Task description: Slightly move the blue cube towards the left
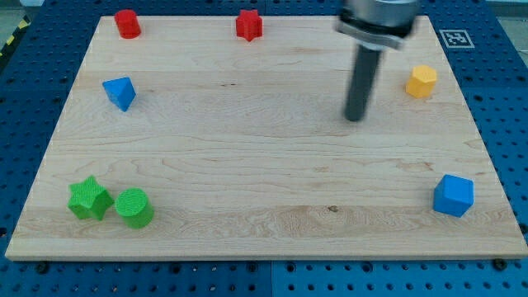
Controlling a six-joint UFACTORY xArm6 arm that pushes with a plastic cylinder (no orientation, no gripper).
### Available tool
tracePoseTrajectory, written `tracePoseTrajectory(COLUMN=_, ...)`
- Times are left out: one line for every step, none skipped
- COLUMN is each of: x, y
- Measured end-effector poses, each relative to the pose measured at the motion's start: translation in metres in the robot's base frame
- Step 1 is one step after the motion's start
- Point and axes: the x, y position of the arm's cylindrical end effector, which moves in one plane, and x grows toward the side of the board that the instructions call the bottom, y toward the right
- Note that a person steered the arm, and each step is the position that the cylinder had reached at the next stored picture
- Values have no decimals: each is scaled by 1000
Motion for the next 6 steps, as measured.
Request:
tracePoseTrajectory(x=44, y=55)
tracePoseTrajectory(x=51, y=66)
tracePoseTrajectory(x=86, y=135)
tracePoseTrajectory(x=101, y=184)
tracePoseTrajectory(x=116, y=184)
tracePoseTrajectory(x=116, y=145)
